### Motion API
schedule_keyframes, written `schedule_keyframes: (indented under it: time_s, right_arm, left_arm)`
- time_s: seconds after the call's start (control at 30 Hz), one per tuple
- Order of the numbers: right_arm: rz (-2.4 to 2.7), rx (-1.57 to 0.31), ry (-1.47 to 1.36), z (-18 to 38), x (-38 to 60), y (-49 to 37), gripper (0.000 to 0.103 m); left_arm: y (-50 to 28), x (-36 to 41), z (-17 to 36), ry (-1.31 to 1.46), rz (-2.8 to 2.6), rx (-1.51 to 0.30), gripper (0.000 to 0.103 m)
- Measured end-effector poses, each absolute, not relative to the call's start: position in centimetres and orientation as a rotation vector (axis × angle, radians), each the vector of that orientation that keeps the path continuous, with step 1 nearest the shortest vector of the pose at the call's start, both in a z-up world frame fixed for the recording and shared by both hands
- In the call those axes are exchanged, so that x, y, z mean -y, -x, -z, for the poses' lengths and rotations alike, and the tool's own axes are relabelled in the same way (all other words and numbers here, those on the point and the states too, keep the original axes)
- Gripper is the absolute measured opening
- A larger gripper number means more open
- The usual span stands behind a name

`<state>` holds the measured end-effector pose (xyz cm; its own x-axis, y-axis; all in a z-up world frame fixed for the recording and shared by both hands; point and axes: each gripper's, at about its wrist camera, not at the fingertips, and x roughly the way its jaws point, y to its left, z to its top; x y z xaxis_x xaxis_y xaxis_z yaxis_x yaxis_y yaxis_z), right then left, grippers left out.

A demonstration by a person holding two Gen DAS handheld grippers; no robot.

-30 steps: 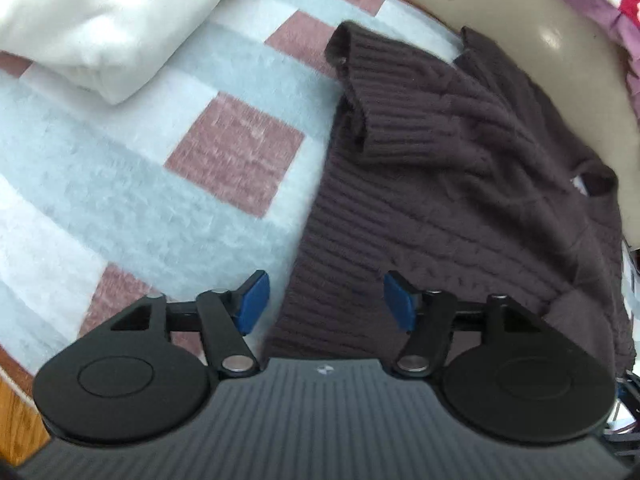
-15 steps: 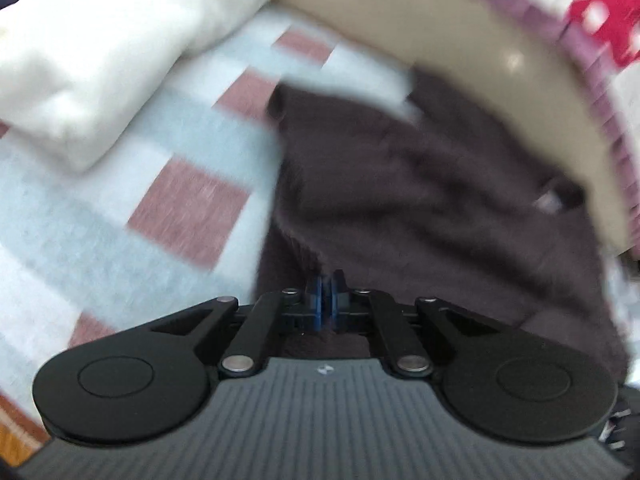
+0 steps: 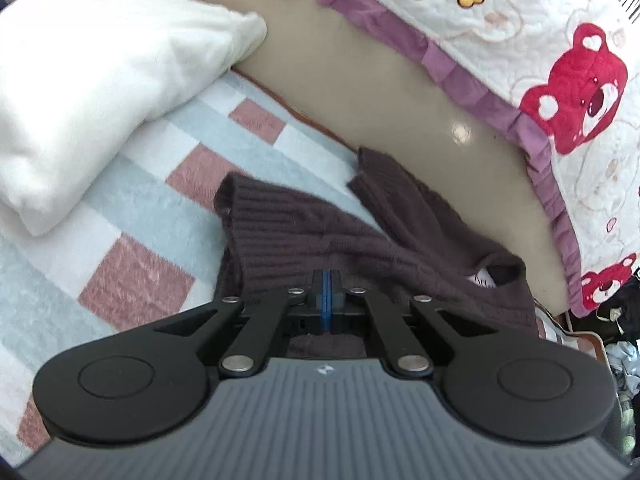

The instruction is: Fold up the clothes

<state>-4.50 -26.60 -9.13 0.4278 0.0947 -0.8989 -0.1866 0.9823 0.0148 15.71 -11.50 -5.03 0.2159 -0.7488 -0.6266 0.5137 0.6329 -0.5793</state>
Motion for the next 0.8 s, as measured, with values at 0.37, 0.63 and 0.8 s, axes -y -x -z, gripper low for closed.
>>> schedule_keyframes:
  time_s: [0.37, 0.63, 0.8]
  right_arm:
    - [-0.114, -0.841, -0.595, 3.6, 33.0, 5.8, 0.014]
    - [-0.367, -0.903, -1.005, 4.1, 32.3, 9.0, 0.014]
    - [-0.402, -1.068, -0.905, 6.0, 28.8, 6.4, 0.019]
  left_arm:
    - [-17.3, 9.1, 5.9, 0.326, 0.844, -1.086, 0.008]
    - [-19.1, 6.9, 8.3, 0.397, 0.74, -1.212, 0.008]
    - [-18.1, 8.2, 7.7, 0.247, 0.757, -1.169, 0.017]
